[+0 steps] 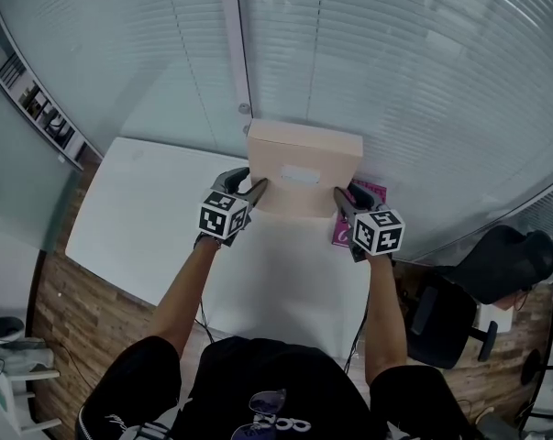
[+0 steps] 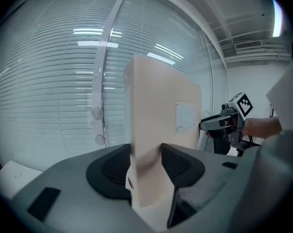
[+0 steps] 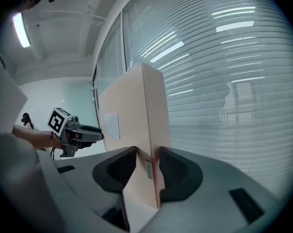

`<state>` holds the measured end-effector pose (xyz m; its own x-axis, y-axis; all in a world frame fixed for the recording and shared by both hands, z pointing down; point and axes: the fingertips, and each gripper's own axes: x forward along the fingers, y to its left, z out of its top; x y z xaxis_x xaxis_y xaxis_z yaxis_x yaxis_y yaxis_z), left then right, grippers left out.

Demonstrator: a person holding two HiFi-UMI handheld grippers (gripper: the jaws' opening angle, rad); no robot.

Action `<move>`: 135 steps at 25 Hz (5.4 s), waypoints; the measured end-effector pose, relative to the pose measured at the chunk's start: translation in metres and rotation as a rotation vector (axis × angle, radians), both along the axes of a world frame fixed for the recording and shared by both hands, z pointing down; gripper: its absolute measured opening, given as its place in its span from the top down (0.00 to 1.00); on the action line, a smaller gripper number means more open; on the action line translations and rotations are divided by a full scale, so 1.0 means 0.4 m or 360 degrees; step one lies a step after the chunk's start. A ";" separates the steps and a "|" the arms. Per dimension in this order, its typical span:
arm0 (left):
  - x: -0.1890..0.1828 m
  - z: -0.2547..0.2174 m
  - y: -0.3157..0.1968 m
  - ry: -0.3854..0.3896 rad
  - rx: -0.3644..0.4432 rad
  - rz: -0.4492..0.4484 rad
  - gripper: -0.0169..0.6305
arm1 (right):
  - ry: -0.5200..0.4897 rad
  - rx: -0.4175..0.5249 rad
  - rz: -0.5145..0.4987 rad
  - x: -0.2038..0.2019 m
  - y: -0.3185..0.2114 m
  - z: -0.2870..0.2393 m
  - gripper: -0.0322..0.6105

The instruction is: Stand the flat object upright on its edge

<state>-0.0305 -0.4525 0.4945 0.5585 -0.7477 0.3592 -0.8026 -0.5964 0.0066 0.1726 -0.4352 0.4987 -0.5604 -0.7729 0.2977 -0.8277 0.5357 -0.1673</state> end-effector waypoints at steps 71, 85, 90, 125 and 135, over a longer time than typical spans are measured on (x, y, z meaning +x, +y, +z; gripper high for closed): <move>0.098 0.170 -0.316 -0.0110 -0.0013 0.0019 0.64 | 0.0007 -0.0113 0.0218 0.093 -0.274 0.161 0.70; 0.071 0.169 -0.294 0.0048 -0.0172 -0.0022 0.64 | 0.0034 -0.0136 0.0287 0.098 -0.255 0.154 0.70; 0.060 0.131 -0.256 0.0070 -0.0137 -0.0029 0.64 | 0.0014 -0.0124 0.0306 0.100 -0.220 0.126 0.70; -0.036 0.071 0.135 0.0031 0.0078 -0.0123 0.88 | 0.0083 0.0048 0.0340 0.001 0.122 0.072 0.86; -0.006 0.087 0.212 0.0047 0.0068 -0.0111 0.93 | 0.0110 0.0064 0.0327 -0.003 0.192 0.084 0.91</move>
